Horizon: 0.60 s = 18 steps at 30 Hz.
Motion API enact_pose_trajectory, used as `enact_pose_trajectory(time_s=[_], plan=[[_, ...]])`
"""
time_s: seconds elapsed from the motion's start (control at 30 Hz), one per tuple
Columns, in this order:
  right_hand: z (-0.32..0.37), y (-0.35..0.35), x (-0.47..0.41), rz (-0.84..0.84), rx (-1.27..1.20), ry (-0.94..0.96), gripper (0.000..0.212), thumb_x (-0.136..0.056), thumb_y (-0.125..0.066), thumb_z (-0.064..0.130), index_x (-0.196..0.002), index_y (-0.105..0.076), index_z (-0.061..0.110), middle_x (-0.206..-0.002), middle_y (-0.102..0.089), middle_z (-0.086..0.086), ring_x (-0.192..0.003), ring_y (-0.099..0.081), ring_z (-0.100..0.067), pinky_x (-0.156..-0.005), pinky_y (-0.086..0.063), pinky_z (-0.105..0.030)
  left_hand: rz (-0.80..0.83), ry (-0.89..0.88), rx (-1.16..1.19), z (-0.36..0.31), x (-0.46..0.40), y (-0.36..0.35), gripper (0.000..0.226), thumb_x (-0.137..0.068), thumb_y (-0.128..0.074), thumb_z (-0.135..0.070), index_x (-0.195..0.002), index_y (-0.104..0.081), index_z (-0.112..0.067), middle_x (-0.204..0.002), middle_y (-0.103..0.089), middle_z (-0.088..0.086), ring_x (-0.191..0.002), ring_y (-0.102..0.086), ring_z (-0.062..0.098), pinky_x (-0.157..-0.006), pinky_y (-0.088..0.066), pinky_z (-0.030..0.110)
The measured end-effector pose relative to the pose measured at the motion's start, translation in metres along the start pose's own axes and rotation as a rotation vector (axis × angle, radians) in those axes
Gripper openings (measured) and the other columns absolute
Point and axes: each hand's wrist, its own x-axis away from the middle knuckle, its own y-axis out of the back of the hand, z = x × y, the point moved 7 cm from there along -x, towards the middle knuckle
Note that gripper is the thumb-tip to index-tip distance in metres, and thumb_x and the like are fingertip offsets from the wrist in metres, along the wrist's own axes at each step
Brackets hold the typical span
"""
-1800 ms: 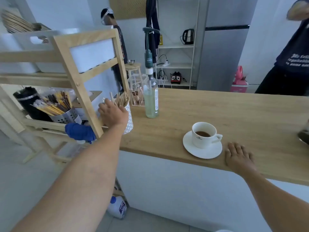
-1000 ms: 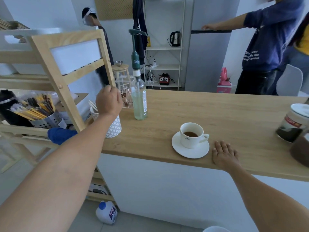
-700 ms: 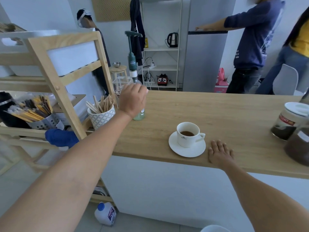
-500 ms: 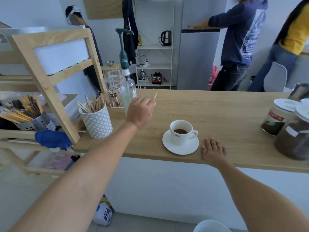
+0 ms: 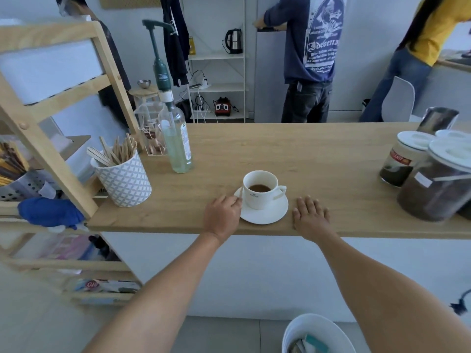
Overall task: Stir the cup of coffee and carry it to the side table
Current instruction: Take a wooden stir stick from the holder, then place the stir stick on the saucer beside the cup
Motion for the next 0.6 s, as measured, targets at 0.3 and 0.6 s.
enact_pose_trajectory(time_s=[0.3,0.6], plan=[[0.0,-0.001,0.0,0.02,-0.011,0.002,0.056,-0.1,-0.009,0.042,-0.153,0.0,0.026,-0.162,0.007,0.001,-0.149,0.01,-0.02,-0.121,0.005,-0.046,0.143,0.027,0.204,-0.009,0.015,-0.018,0.031,-0.084,-0.055,-0.028,-0.087,-0.077,-0.006,-0.083,-0.072,0.0,-0.072,-0.067,0.022,-0.053,-0.052,0.024],[0.005,0.024,0.003,-0.015,-0.34,-0.085,0.058,-0.099,-0.009,0.043,-0.15,-0.021,0.019,-0.16,-0.017,-0.004,-0.149,-0.009,-0.023,-0.121,-0.001,-0.046,0.182,0.243,0.291,0.01,0.01,-0.005,0.057,-0.089,-0.032,-0.047,-0.109,-0.069,-0.009,-0.107,-0.068,0.005,-0.1,-0.058,0.027,-0.076,-0.053,0.036]])
